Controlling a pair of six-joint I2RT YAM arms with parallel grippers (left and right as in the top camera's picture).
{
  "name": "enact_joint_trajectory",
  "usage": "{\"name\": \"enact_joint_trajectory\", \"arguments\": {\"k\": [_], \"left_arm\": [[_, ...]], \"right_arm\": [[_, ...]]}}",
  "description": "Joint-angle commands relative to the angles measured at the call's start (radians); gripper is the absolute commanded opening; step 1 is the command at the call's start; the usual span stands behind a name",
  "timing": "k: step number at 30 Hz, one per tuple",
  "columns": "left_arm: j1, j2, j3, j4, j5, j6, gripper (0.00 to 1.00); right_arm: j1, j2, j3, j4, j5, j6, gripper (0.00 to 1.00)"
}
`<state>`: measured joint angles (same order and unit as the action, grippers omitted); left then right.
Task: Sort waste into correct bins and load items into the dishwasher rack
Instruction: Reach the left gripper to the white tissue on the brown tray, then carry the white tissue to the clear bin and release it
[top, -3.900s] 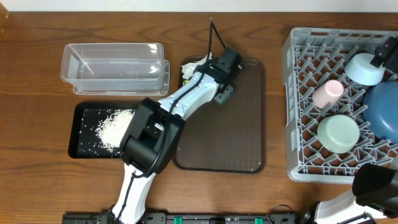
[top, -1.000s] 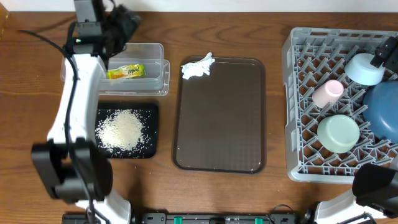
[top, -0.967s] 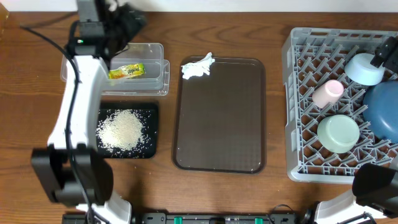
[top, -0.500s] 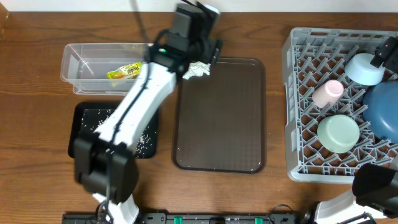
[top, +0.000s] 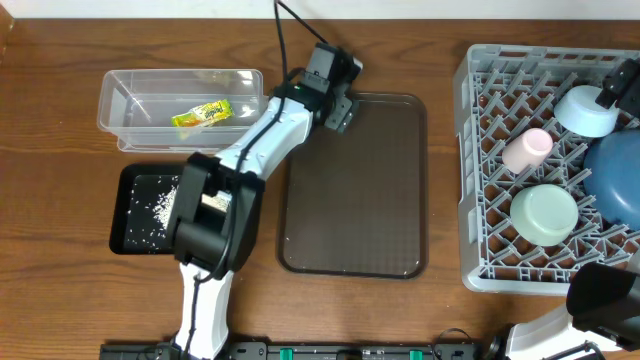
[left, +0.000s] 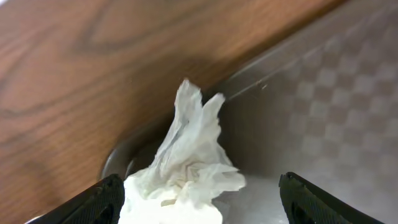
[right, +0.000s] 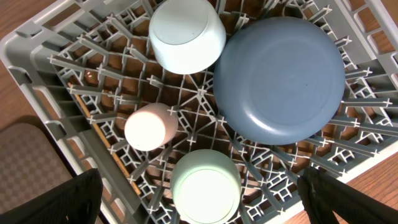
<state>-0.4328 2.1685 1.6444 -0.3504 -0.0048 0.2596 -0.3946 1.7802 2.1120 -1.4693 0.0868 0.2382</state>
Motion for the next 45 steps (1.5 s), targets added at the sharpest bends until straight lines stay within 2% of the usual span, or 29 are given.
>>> {"name": "enact_joint_trajectory", "arguments": {"k": [1,6,11,16,17,19,20,25,28,34,39,40,42,45], "left_arm": [[0.005,0.035,0.001,0.016,-0.079,0.018,0.82],[0.013,0.071,0.001,0.026,-0.105,0.017,0.80],[0.017,0.097,0.001,0.020,-0.105,0.017,0.66],[0.017,0.098,0.001,0.019,-0.105,0.017,0.40],[0.017,0.098,0.001,0.019,-0.105,0.017,0.31],[0.016,0.093,0.002,0.016,-0.105,0.016,0.19],[0.015,0.089,0.002,0.015,-0.105,0.017,0.08],[0.004,0.013,0.002,0.016,-0.106,0.014,0.06],[0.006,-0.061,0.002,0.026,-0.133,-0.042,0.06],[0.071,-0.215,0.002,0.033,-0.244,-0.239,0.06],[0.188,-0.291,0.002,-0.034,-0.244,-0.503,0.06],[0.215,-0.296,0.002,-0.057,-0.244,-0.580,0.06],[0.276,-0.301,0.002,-0.132,-0.242,-0.813,0.07],[0.352,-0.300,0.001,-0.265,-0.196,-1.168,0.17]], "right_arm": [[-0.004,0.006,0.001,-0.001,0.011,0.016,0.99],[-0.005,0.006,0.001,-0.001,0.011,0.016,0.99],[-0.004,0.006,0.001,-0.001,0.011,0.016,0.99],[-0.004,0.006,0.001,0.000,0.011,0.016,0.99],[-0.004,0.006,0.001,-0.001,0.011,0.016,0.99],[-0.005,0.006,0.001,-0.001,0.011,0.016,0.99],[-0.004,0.006,0.001,-0.001,0.011,0.016,0.99],[-0.004,0.006,0.001,-0.001,0.011,0.016,0.99],[-0.005,0.006,0.001,-0.001,0.011,0.016,0.99],[-0.004,0.006,0.001,-0.001,0.011,0.016,0.99],[-0.005,0.006,0.001,-0.001,0.011,0.016,0.99],[-0.005,0.006,0.001,-0.001,0.011,0.016,0.99],[-0.005,0.006,0.001,-0.001,0.011,0.016,0.99],[-0.005,0.006,0.001,-0.001,0.011,0.016,0.99]]}}
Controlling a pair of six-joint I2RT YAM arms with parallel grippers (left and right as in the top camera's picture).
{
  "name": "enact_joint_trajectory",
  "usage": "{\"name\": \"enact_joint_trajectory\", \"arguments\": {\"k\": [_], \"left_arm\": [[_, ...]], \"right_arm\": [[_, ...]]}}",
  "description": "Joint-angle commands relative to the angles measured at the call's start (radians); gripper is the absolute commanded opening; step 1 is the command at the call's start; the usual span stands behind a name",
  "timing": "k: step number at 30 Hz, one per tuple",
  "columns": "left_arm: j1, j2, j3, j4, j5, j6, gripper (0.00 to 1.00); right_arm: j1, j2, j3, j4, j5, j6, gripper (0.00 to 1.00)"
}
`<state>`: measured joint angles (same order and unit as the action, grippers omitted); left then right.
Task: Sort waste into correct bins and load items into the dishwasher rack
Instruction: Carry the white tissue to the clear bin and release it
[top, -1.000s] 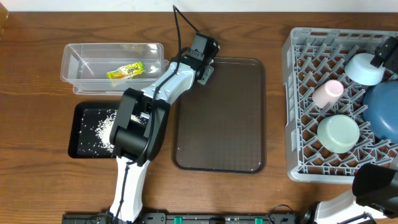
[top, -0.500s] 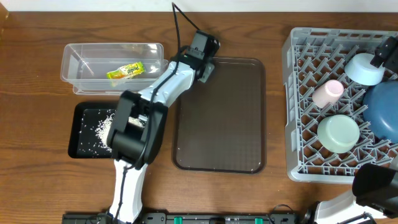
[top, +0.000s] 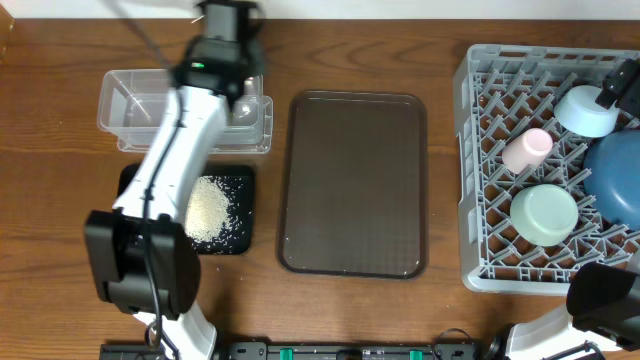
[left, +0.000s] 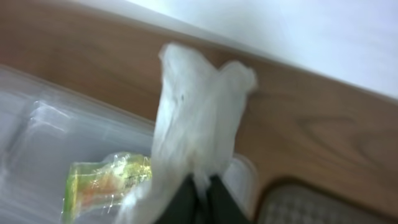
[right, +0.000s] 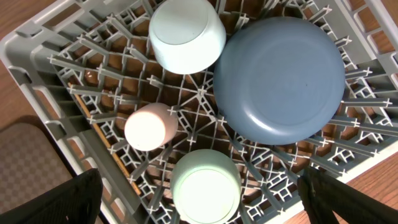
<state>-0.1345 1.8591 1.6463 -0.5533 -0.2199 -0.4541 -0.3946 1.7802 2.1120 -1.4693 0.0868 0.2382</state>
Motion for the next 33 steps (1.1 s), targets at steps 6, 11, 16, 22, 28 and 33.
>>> {"name": "enact_joint_trajectory", "arguments": {"k": [6,11,16,22,28,33], "left_arm": [[0.131,0.010,-0.003,-0.143,0.078,-0.647,0.27],[0.142,0.010,-0.003,-0.133,0.078,-0.647,0.28],[0.142,0.005,-0.002,-0.147,0.080,-0.615,0.63],[0.142,-0.105,-0.002,-0.195,0.142,-0.414,0.69],[0.142,-0.316,-0.002,-0.424,0.194,-0.270,0.68],[0.142,-0.475,-0.003,-0.627,0.194,-0.203,0.68]], "right_arm": [[-0.004,0.006,0.001,-0.001,0.011,0.016,0.99],[-0.005,0.006,0.001,-0.001,0.011,0.016,0.99],[-0.004,0.006,0.001,-0.001,0.011,0.016,0.99],[-0.004,0.006,0.001,-0.001,0.011,0.016,0.99],[-0.005,0.006,0.001,-0.001,0.011,0.016,0.99],[-0.004,0.006,0.001,-0.001,0.011,0.016,0.99]]}}
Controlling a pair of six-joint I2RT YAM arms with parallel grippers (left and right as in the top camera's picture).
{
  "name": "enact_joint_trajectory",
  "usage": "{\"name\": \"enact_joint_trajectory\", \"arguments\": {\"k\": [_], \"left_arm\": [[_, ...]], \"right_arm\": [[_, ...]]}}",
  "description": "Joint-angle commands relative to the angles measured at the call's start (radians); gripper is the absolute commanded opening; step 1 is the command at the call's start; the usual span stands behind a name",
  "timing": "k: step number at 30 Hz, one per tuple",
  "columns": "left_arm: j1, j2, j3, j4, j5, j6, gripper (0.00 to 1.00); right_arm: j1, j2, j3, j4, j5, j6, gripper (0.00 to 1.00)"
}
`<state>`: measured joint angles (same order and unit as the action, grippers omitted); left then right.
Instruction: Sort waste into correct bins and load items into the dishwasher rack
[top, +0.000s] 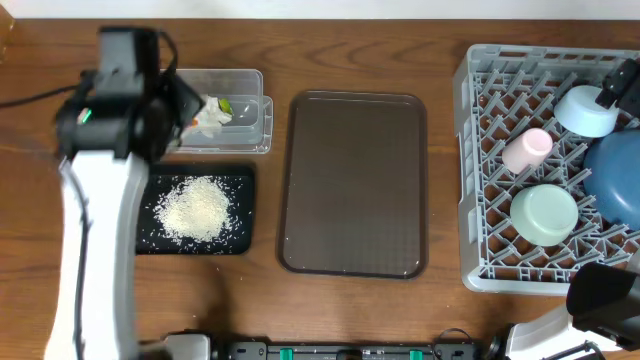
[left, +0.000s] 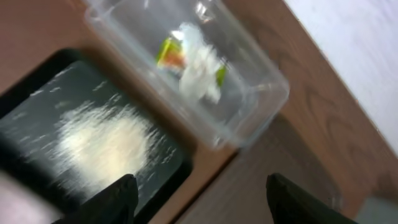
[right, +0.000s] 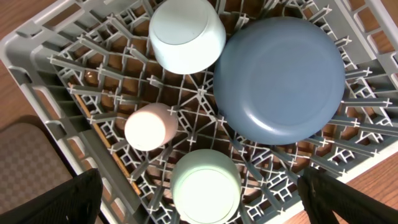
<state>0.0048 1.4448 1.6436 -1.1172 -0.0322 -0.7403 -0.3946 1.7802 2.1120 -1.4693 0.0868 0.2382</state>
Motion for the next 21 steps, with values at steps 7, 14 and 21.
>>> {"name": "enact_joint_trajectory", "arguments": {"k": [7,14,21], "left_arm": [[0.002,-0.266,-0.027,-0.333,0.025,0.093,0.73],[0.002,-0.395,-0.042,-0.569,0.024,0.093,0.87],[0.003,-0.454,-0.042,-0.572,0.025,0.093,0.89]], "right_arm": [[-0.004,0.006,0.001,-0.001,0.011,0.016,0.99],[-0.004,0.006,0.001,-0.001,0.011,0.016,0.99],[-0.004,0.006,0.001,-0.001,0.011,0.016,0.99]]}}
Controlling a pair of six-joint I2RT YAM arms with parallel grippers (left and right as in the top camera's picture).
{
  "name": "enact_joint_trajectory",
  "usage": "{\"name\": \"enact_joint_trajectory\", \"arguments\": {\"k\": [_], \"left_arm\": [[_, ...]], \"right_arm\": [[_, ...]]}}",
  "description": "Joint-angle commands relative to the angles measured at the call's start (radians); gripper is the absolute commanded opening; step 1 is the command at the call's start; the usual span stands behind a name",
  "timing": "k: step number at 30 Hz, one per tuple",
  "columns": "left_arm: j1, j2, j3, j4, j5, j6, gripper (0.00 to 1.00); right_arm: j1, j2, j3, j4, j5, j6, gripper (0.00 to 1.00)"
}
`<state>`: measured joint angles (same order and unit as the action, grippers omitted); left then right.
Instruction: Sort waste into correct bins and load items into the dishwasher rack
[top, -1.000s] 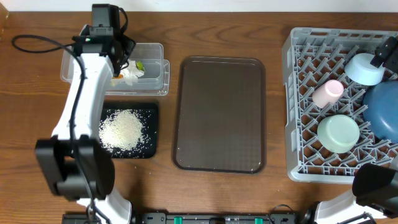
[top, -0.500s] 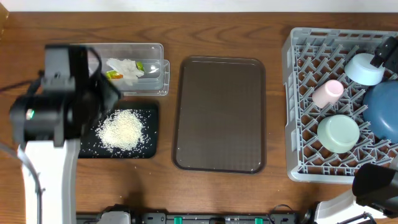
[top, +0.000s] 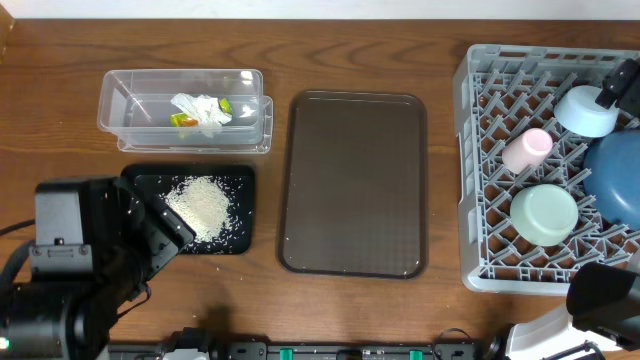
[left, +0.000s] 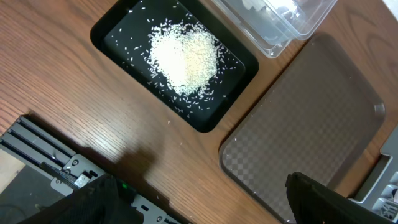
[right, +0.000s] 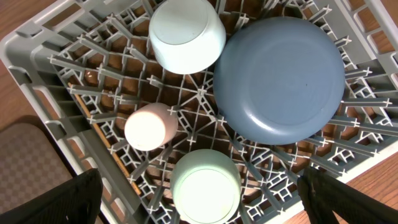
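A white crumpled tissue (top: 203, 110) lies in the clear plastic bin (top: 130, 135) beside a green wrapper (top: 182, 120). Rice is heaped in the black tray (top: 235, 240), which also shows from the left wrist as the black tray (left: 118, 46). My left gripper (left: 202, 208) is open and empty, high above the table's front left; from overhead the left gripper (top: 165, 228) sits by the black tray's left side. My right gripper (right: 202, 202) hangs open over the dishwasher rack (top: 480, 270), above a green cup (right: 205, 186).
The brown serving tray (top: 352, 180) sits mid-table with nothing on it. The rack holds a blue plate (right: 280, 81), a pale bowl (right: 186, 34), a pink cup (right: 149, 127) and the green cup. Metal rails (left: 43, 158) run along the table's front edge.
My left arm has moved from over the clear bin to the table's front left corner, its gripper still open. The tissue stays in the bin. The right arm has not moved.
My left gripper stood open around the crumpled tissue at the brown tray's far left corner. Then it was shut on the tissue above the clear bin. Then it was open, the tissue lying in the bin by the wrapper. Now the arm is back at the front left.
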<state>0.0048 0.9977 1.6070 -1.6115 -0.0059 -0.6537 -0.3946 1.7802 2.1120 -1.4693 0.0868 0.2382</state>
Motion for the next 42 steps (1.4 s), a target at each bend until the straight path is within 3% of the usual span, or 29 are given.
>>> {"name": "enact_joint_trajectory", "arguments": {"k": [1,11,14,18,27,34,42], "left_arm": [[0.003,-0.008,-0.005,-0.077,-0.002,0.006,0.89],[-0.015,-0.011,-0.032,-0.077,-0.002,0.032,0.89],[-0.017,-0.041,-0.090,-0.077,0.006,0.035,0.89],[-0.017,-0.143,-0.231,-0.009,0.006,0.124,0.89],[-0.018,-0.559,-0.716,0.560,0.138,0.533,0.90],[-0.018,-0.853,-1.054,0.908,0.128,0.538,0.90],[-0.016,-0.906,-1.339,1.286,0.125,0.538,0.90]], "right_arm": [[-0.005,0.006,0.001,-0.001,0.011,0.016,0.99],[-0.005,0.006,0.001,-0.001,0.011,0.016,0.99],[-0.005,0.006,0.001,0.000,0.011,0.016,0.99],[-0.005,0.006,0.001,-0.001,0.011,0.016,0.99],[-0.004,0.006,0.001,-0.001,0.011,0.016,0.99],[-0.005,0.006,0.001,-0.001,0.011,0.016,0.99],[-0.005,0.006,0.001,-0.001,0.011,0.016,0.99]]}}
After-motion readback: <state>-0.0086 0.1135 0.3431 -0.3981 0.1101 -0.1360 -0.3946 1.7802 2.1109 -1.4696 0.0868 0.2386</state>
